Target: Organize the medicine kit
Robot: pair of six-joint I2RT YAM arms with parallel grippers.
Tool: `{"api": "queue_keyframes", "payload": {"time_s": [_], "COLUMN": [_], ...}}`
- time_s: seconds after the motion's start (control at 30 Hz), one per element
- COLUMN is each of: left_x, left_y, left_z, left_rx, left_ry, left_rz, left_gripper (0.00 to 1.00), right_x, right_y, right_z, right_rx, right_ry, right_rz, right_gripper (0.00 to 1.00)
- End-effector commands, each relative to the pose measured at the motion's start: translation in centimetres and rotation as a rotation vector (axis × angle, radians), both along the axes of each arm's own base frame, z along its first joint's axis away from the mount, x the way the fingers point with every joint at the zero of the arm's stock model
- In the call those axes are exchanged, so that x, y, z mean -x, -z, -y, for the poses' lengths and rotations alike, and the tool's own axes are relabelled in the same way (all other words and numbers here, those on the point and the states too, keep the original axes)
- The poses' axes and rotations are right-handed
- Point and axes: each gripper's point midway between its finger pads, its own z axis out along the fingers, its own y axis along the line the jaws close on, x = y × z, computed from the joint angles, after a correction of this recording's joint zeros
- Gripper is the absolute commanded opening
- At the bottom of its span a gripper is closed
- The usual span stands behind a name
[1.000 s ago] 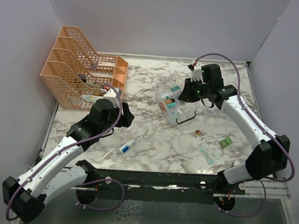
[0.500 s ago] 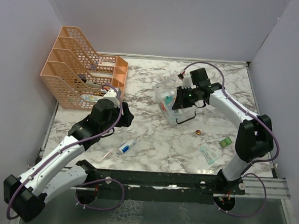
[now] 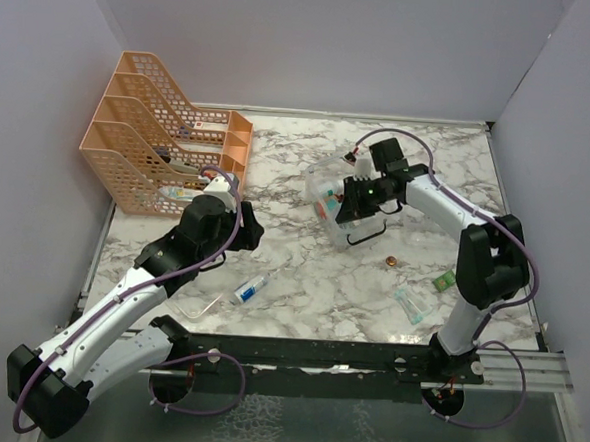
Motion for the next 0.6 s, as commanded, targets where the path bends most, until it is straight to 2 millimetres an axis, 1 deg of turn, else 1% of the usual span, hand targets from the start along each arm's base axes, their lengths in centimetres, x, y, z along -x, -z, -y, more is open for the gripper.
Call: {"api": "queue_keyframes", "payload": {"time_s": [0.0,0.1,0.23,0.3,0.37,0.57], "left_x": [-0.5,-0.5,-0.5,-0.5,-0.5,-0.5], "left_y": [-0.2,-0.2,-0.2,-0.1,-0.1,0.0], "left_z": [-0.4,-0.4,-0.4,-0.5,-0.5,-0.5], "left_rx": [0.002,0.002,0.001,0.0,-0.001,-0.002], "left_ry": [-0.033,-0.033,-0.033,-0.035,-0.035,-0.036], "left_rz": [0.019,0.019,0.018,0.017,0.016,0.014], "left_gripper": [0.62,0.62,0.62,0.62,0.62,0.62], "right_x": [-0.4,-0.8,-1.5,-1.8,-2.2,-3.2], "right_y": [-0.4,0.1,0.1,0.1,0.1,0.1], "right_z": [-0.6,-0.1,0.3,0.5,0.9,2.3], "right_rx": [-0.016,0.016,0.045,0.058,0.081,0.15], "right_ry": [-0.033,-0.015,0.011,0.025,0.048,0.119], "right_rz": [0.011,0.022,0.051,0.063,0.074,0.121], "right_gripper": [0.13,0.21,0.36,0.4,0.43,0.44]}}
